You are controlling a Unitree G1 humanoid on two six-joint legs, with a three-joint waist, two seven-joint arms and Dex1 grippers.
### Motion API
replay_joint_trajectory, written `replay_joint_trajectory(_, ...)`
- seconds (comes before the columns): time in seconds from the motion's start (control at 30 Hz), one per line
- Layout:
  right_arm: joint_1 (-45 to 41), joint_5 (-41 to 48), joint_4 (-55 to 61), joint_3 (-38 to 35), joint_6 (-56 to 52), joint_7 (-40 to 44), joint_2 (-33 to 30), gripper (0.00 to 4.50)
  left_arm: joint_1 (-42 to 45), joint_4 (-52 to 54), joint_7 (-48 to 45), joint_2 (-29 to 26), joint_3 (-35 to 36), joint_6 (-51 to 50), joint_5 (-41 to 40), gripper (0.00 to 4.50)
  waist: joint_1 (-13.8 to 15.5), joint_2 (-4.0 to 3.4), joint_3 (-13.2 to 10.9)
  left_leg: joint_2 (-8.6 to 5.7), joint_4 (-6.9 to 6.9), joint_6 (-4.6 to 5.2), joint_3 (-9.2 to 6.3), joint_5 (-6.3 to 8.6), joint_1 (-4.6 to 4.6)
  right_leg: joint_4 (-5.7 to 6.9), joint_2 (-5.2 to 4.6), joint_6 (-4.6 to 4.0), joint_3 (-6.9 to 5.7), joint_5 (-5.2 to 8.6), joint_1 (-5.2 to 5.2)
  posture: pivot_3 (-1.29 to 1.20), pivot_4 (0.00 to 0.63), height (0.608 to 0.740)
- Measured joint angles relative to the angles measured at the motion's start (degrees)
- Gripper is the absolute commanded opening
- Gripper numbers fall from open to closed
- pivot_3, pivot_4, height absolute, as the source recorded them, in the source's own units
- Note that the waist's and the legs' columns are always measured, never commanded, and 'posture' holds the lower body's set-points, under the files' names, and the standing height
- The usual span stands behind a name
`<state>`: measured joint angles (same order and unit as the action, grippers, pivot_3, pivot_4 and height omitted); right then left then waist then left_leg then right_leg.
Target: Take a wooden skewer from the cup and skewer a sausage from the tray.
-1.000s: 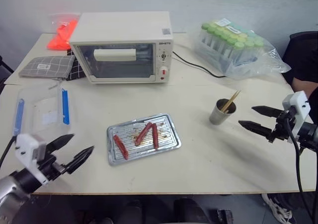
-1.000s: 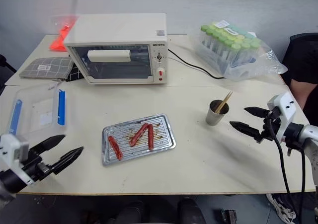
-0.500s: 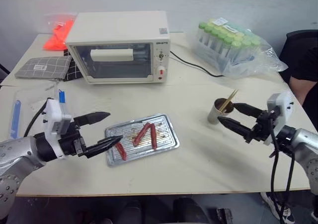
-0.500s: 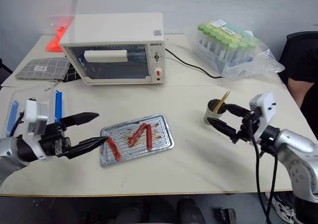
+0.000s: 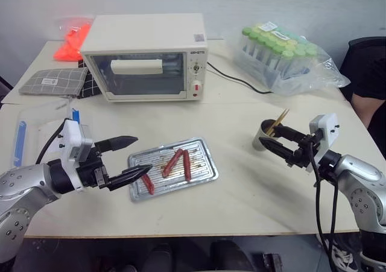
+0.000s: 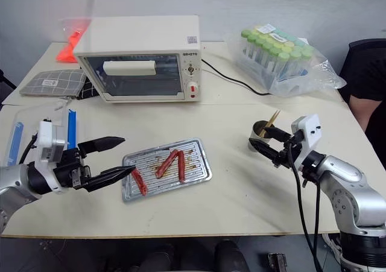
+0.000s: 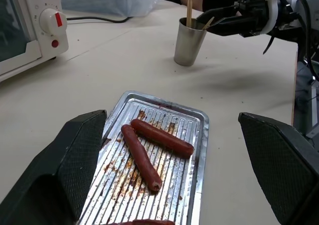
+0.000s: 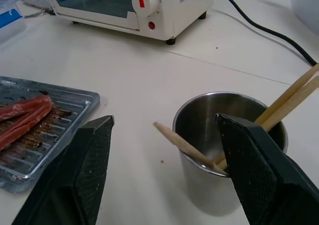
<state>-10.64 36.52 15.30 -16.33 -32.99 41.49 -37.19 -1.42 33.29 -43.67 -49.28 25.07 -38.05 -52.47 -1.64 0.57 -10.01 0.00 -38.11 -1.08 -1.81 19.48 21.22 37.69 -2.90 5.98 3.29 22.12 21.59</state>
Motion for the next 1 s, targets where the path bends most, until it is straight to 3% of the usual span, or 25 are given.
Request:
replay_joint_trajectory(0.1, 0.0, 0.0, -0.1, 0.0, 0.2, 0.0, 0.3, 1.83, 0.2, -0.1, 0.0, 0.3, -0.7, 0.1, 0.3, 4.5, 0.0, 0.0, 0.0, 0.0, 0.0, 0.0, 0.0, 0.0, 0.0, 0.01, 0.0, 0.0, 0.0, 0.0, 0.0, 0.0, 0.15, 0.74)
replay_joint_trajectory(0.13, 0.0, 0.0, -0.1, 0.0, 0.3, 0.0, 0.3, 1.83, 0.4, -0.1, 0.0, 0.4, -0.8, 0.1, 0.5, 4.5, 0.0, 0.0, 0.0, 0.0, 0.0, 0.0, 0.0, 0.0, 0.0, 0.01, 0.0, 0.0, 0.0, 0.0, 0.0, 0.0, 0.15, 0.74)
replay_joint_trajectory(0.4, -1.0, 0.0, -0.2, -0.3, 1.5, -0.5, 0.8, 0.05, 2.9, -0.4, 0.2, 1.3, -2.2, 0.3, 1.2, 4.5, 0.0, 0.01, 0.0, 0.01, -0.02, -0.01, 0.0, 0.0, -0.01, 0.03, 0.02, 0.0, 0.0, 0.0, 0.0, 0.0, 0.15, 0.74)
replay_joint_trajectory(0.67, -2.1, 0.9, -0.3, -0.4, -0.2, -1.1, 0.5, 0.05, 4.6, -0.5, 0.4, 2.2, -4.1, 0.3, 1.8, 4.5, 0.0, 0.01, 0.0, 0.0, -0.02, -0.01, 0.0, -0.01, 0.0, 0.04, 0.01, 0.0, -0.01, 0.0, 0.0, 0.0, 0.15, 0.74)
replay_joint_trajectory(0.87, -6.8, 5.8, 0.5, -5.2, -5.7, -1.3, -5.7, 0.05, 6.4, -1.2, 0.3, 3.2, -6.1, 0.7, 2.8, 4.5, 0.0, -0.02, 0.0, 0.0, -0.02, -0.01, 0.0, -0.01, 0.01, 0.03, 0.01, 0.0, 0.0, 0.0, 0.0, 0.0, 0.15, 0.74)
replay_joint_trajectory(1.0, -13.5, 10.6, 0.2, -8.8, -11.9, -0.4, -14.0, 0.05, 8.1, -2.4, 0.2, 4.1, -7.6, 1.1, 3.3, 4.5, 0.0, -0.12, -0.1, -0.01, -0.02, 0.01, 0.01, -0.01, 0.04, 0.01, 0.0, 0.0, 0.0, 0.0, 0.02, 0.0, 0.15, 0.74)
